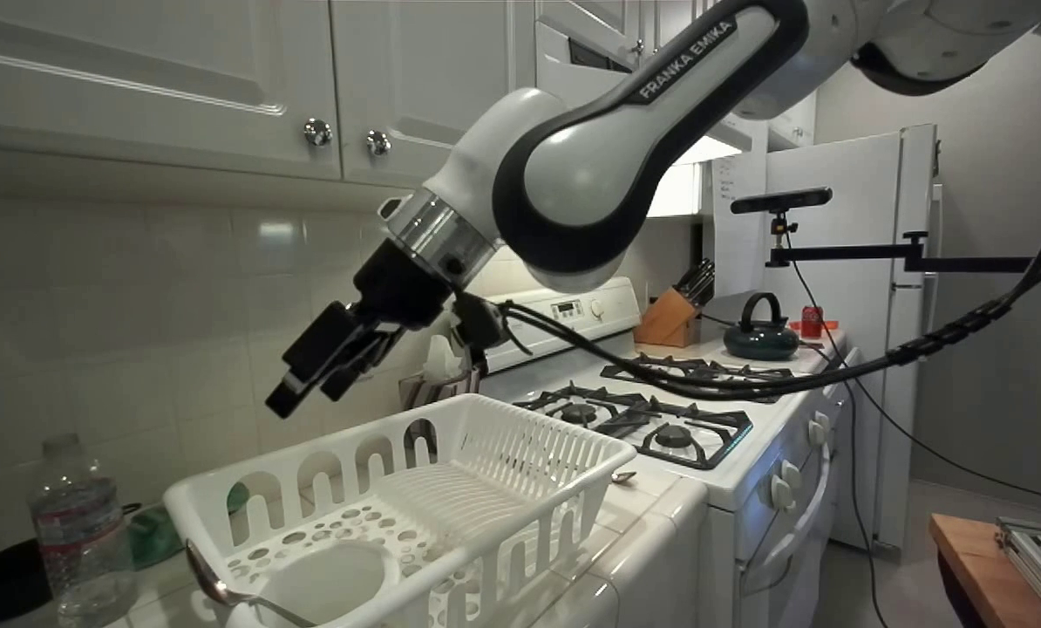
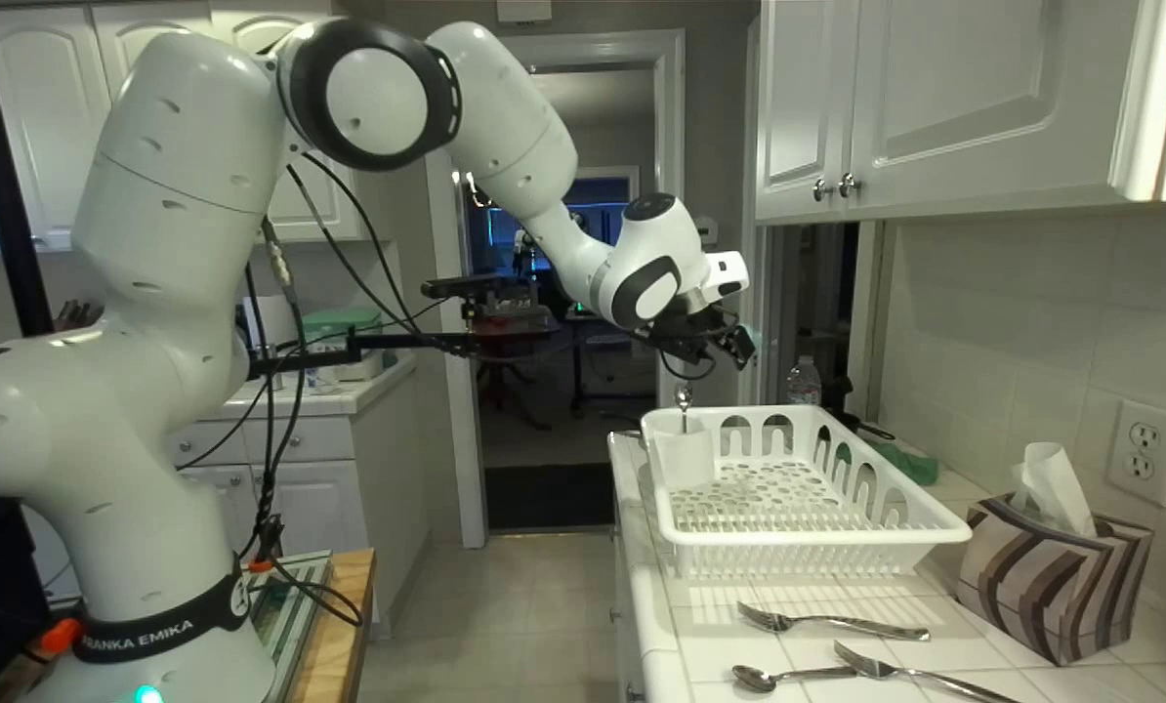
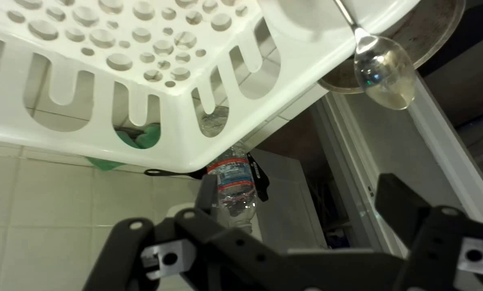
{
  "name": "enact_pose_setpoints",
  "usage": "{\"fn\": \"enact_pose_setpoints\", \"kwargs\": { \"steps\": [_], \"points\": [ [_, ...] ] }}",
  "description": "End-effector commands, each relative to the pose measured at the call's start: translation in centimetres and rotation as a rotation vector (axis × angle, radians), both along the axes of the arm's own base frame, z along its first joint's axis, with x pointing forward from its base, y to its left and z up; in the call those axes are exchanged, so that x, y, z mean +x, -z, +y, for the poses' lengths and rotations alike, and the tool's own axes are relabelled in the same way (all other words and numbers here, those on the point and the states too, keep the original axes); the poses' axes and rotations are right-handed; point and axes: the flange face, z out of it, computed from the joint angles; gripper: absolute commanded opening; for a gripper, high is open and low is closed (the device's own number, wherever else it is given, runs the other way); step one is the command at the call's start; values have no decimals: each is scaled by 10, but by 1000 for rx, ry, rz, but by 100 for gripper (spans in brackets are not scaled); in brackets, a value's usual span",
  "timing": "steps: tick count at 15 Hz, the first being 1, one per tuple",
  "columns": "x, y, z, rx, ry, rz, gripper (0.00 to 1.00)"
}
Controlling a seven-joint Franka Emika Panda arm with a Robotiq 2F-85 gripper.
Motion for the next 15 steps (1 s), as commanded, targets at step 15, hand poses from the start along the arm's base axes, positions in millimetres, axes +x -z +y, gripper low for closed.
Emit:
{"fn": "enact_pose_setpoints", "kwargs": {
  "steps": [15],
  "points": [
    [-45,-28,-128,-125,425,291,100]
  ]
}}
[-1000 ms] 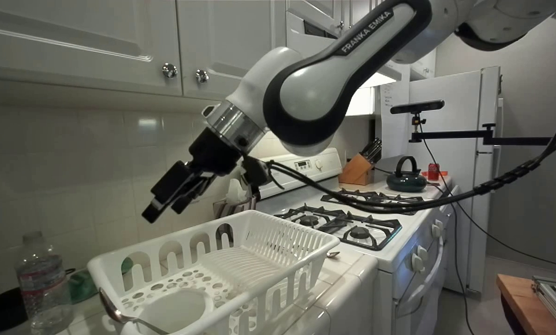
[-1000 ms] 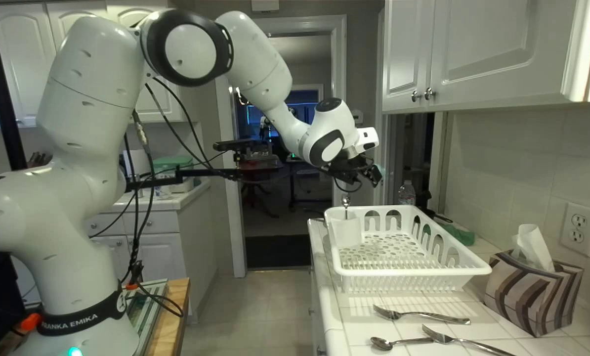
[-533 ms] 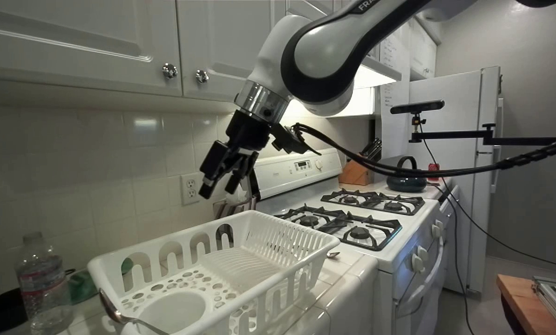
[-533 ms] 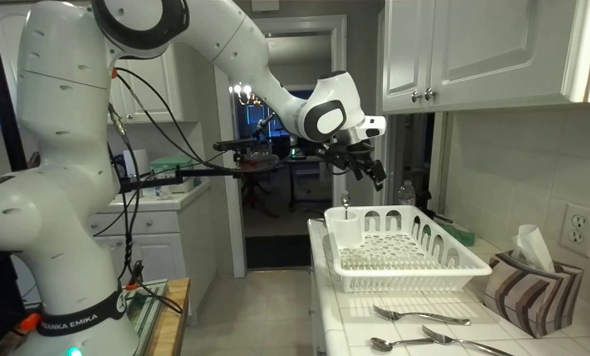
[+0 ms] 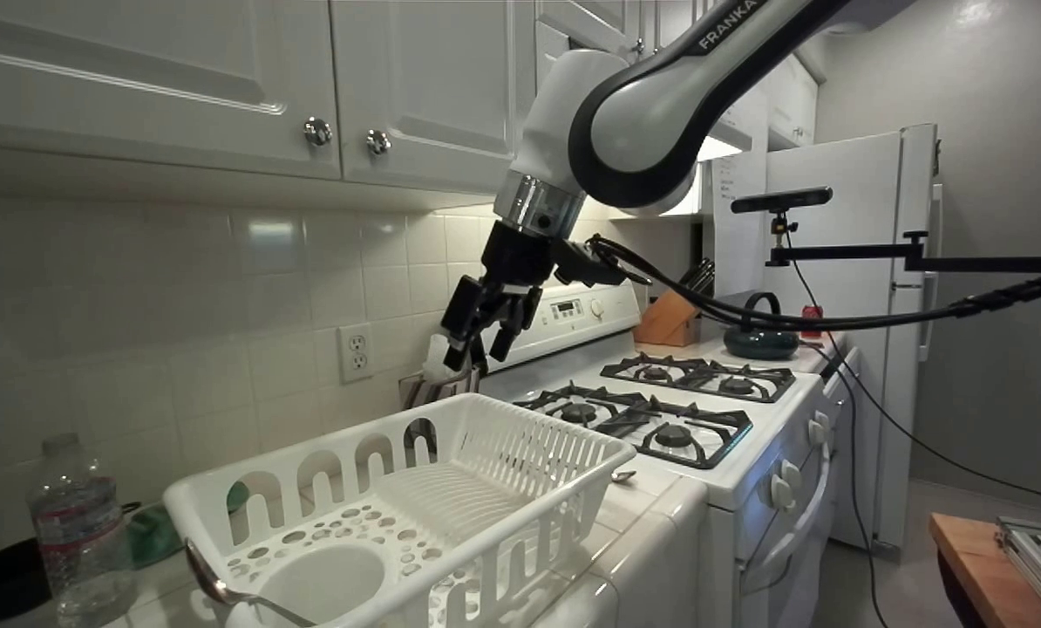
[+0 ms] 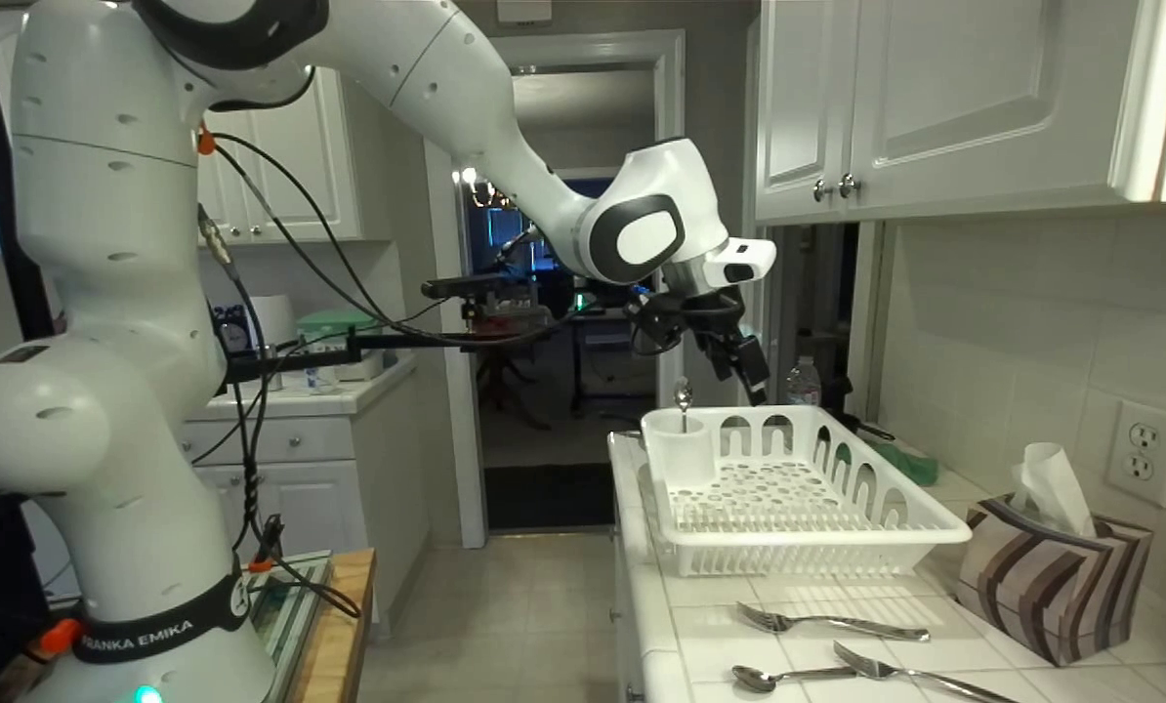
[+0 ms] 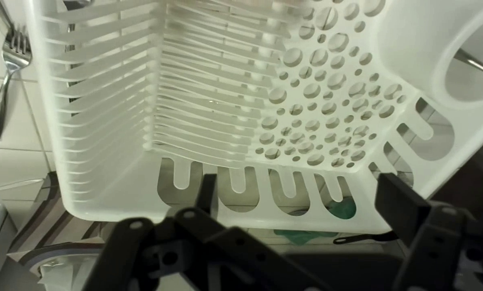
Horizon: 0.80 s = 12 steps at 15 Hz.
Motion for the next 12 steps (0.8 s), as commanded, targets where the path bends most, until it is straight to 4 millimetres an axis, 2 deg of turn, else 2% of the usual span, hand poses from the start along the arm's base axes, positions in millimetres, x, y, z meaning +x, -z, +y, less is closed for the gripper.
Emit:
{"fn": "enact_pose_setpoints", "kwargs": {
  "steps": [1,3,4,7,12],
  "points": [
    [0,0,0,1,-1,1,100],
    [-3,-4,6,-14,-1,-14,100],
    [1,-4,2,-26,31,-29,100],
    [13,2,-29,-53,214,-7,100],
    [10,22,-88,-34,479,41,100]
  ]
}}
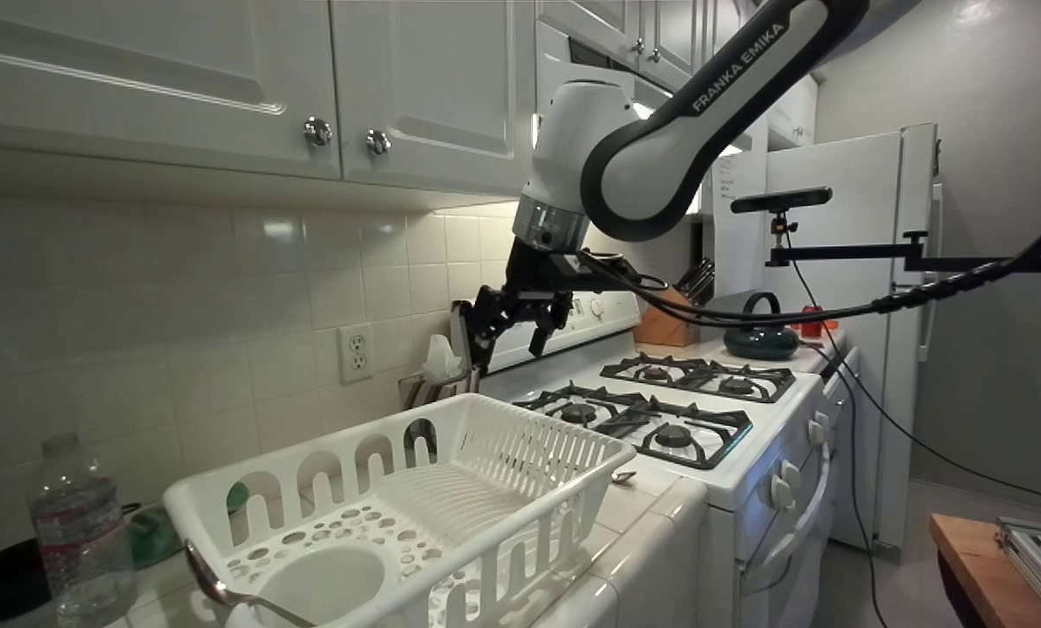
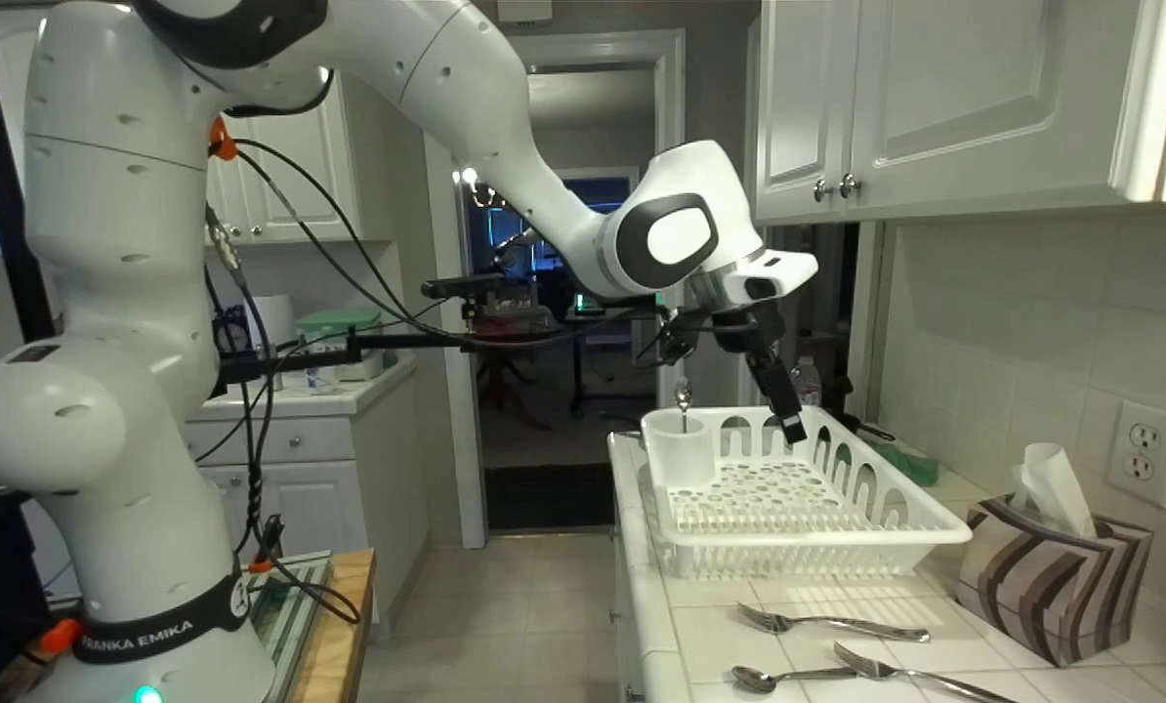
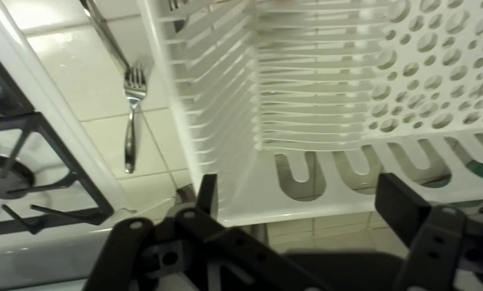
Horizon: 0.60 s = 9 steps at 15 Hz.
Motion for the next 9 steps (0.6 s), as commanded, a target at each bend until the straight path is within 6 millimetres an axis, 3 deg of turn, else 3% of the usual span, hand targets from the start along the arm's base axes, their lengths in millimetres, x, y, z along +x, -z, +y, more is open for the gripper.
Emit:
{"fn": "enact_pose_setpoints", "kwargs": {
  "steps": [1,9],
  "points": [
    [-1,11,-29,9,157,16,100],
    [-23,38,-92,-5,216,-36,100]
  ]
}}
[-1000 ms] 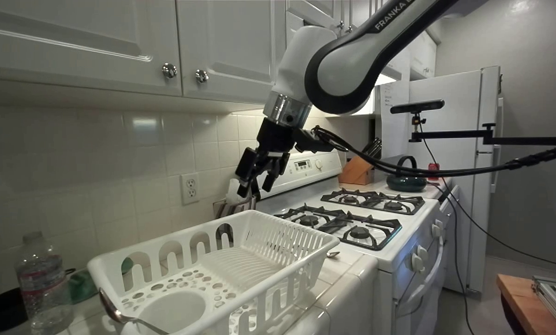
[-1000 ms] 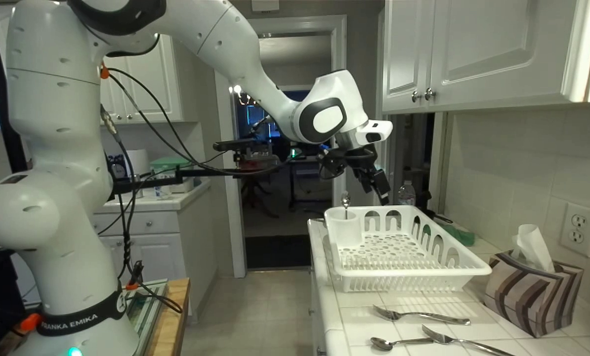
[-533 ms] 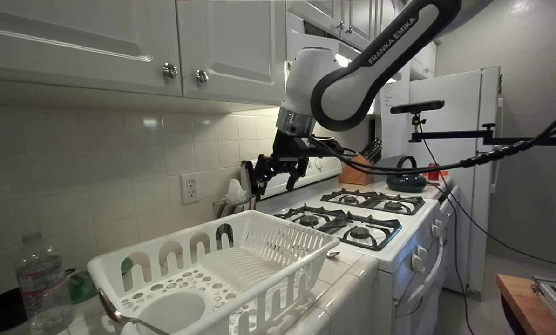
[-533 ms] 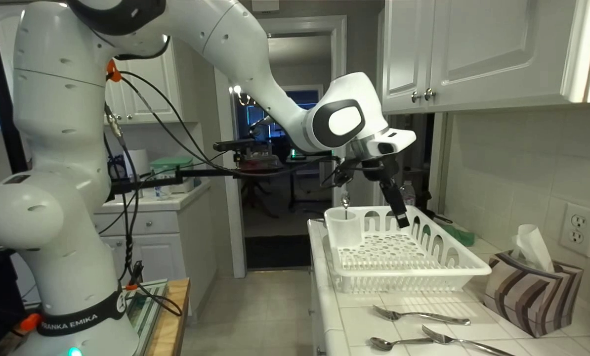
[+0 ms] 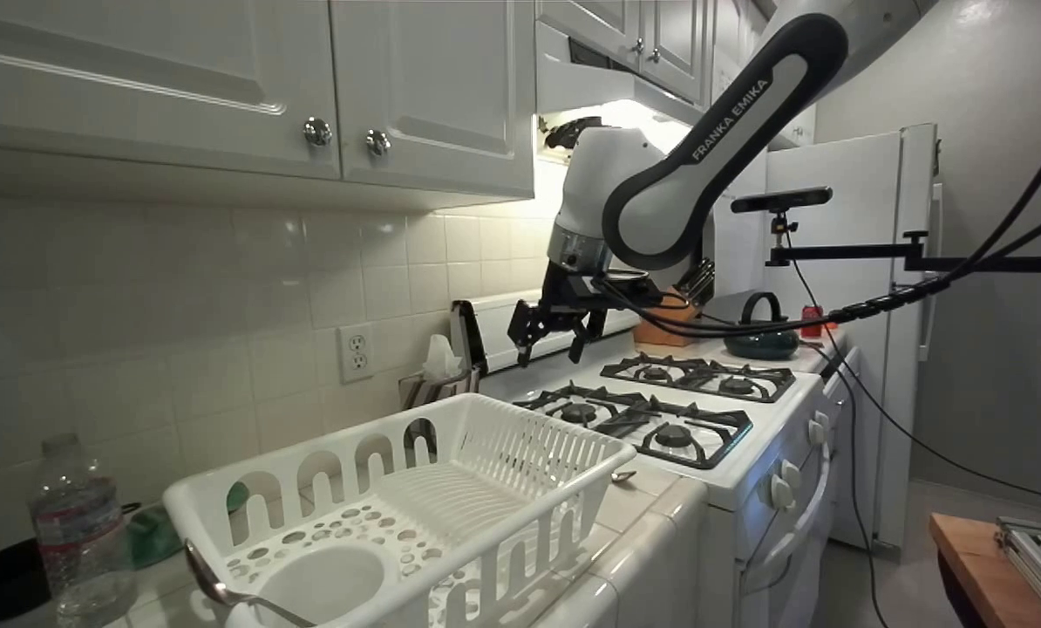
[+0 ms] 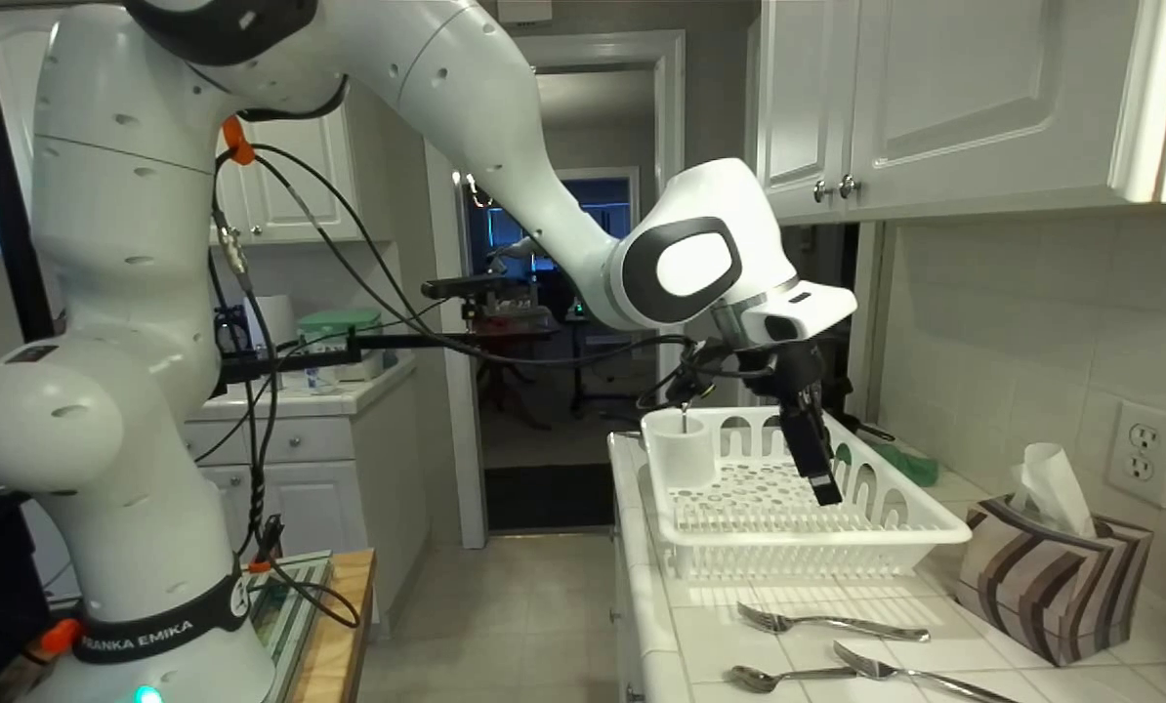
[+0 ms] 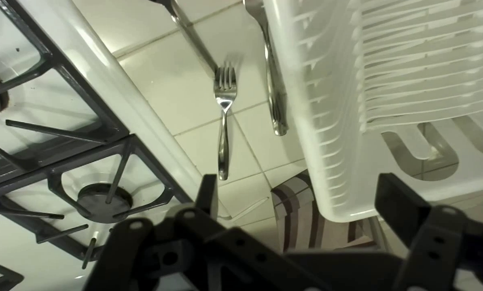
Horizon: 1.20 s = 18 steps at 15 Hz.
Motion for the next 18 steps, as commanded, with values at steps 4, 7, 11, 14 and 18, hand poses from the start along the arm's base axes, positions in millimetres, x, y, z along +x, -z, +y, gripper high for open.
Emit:
{"fn": "enact_pose_setpoints", "kwargs": {
  "steps": [4,7,11,14,18],
  "points": [
    [-19,27,-35,-19,-11,-50,100],
    [-18,27,-35,-12,1,-37,100],
    [-17,28,-35,-13,0,-38,100],
    [-8,35,-42,-48,0,-22,100],
    [-2,47,-60,-42,-18,4,100]
  ]
}}
